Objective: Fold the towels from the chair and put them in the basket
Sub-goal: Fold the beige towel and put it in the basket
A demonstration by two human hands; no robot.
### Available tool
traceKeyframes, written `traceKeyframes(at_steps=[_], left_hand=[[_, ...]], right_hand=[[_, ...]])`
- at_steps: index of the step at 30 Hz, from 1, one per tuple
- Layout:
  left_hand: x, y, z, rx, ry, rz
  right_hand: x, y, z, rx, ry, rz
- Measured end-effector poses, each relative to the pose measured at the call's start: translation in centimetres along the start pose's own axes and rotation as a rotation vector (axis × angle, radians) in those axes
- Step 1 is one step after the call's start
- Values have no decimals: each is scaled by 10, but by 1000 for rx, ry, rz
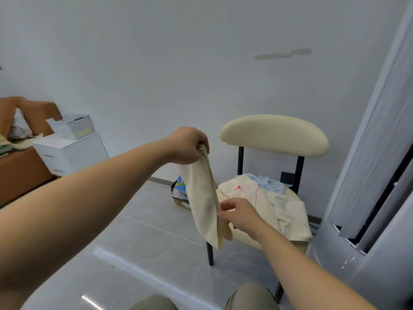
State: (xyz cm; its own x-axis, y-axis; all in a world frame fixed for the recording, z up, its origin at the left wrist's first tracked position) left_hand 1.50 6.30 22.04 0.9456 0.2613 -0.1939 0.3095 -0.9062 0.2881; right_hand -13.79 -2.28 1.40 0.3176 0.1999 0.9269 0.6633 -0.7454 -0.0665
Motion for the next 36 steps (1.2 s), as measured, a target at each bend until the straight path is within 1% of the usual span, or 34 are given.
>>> traceKeyframes(at_steps=[3,6,12,16,25,28,30,34,36], left_hand=[[3,1,-3,-10,5,-10],[5,3,-5,-31,1,-14],[8,7,-9,-67,-27,-26],[11,9,-11,-79,-31,-31],[21,11,-13,-80,-46,-83],[32,11,-12,-68,-62,-146],[46,9,-10,-69,-95,-222],[84,0,-4,-89,-349,-477],[102,-9,1,-80,-390,-569]], right_hand=[[-8,-3,9,23,-69,-1],[-20,-6,19,18,-78,33],[-37,-8,27,-146,-146,48],[-48,-6,29,-173,-148,87],[-66,-5,23,-137,-200,137],[-63,0,13,-109,-219,143],[-56,6,-1,-119,-226,153],[-36,18,-43,-136,-187,180],[-18,22,-67,-132,-159,148]])
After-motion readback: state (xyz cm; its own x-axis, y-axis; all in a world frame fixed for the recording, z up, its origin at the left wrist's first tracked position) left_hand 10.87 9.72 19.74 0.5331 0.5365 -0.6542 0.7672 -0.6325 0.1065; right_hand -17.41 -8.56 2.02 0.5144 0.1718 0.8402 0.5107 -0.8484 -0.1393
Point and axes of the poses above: each hand's wrist, its own y-axis towards the middle knuckle, its own z-axis out of the palm, x = y × z, the point moved 2 cm from there along y, towards the middle knuckle, and after that the axes turned 8 degrees about -x, right-handed, at the moved point
